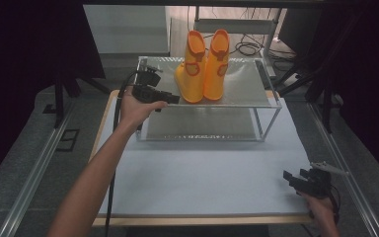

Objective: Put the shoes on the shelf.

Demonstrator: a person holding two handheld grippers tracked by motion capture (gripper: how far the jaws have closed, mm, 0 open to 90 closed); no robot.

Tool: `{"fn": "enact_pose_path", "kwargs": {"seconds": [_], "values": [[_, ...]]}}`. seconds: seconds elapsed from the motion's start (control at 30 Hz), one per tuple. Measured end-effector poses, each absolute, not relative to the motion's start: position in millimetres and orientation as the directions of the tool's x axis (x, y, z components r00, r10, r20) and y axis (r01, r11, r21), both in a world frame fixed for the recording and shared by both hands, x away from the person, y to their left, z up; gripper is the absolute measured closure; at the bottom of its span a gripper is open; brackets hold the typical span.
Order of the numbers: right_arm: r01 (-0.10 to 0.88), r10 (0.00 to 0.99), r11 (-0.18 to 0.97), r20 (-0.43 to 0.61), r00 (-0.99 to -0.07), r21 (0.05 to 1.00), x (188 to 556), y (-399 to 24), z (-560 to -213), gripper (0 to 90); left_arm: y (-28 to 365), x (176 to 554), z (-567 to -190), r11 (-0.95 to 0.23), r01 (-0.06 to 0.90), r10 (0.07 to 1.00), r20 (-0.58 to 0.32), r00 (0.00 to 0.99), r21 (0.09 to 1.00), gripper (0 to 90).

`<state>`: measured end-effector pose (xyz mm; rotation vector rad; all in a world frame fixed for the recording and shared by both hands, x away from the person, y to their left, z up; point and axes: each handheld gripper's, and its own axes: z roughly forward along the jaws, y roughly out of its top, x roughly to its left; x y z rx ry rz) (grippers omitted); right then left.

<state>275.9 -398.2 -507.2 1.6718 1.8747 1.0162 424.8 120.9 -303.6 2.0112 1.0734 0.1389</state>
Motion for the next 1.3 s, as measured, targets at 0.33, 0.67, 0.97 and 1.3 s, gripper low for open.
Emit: {"fn": "enact_pose_path", "kwargs": {"seconds": [0.33,0.67,0.97,1.3], "values": [[0.659,0.971,0.010,0.151,-0.187,0.752,276.0,-396.6,-507.4,27.1,145.5,395.1,-307.3,-0.290,0.604,0.693,-0.272,0.667,0.742,53.0],[0.655,0.971,0.012,0.147,-0.189,0.756,275.4,-396.4,-506.0,27.1,169.0,356.1,-327.2,-0.315,0.582,0.671,-0.258,0.695,0.750,49.9],[0.656,0.971,0.024,0.139,-0.195,0.755,276.0,-395.5,-507.2,27.2,189.2,328.4,-356.1,-0.315,0.591,0.671,-0.267,0.692,0.743,48.4],[0.654,0.971,0.023,0.140,-0.196,0.756,275.9,-392.8,-506.2,27.2,195.0,325.3,-374.2,-0.305,0.613,0.686,-0.278,0.673,0.729,47.7]]}}
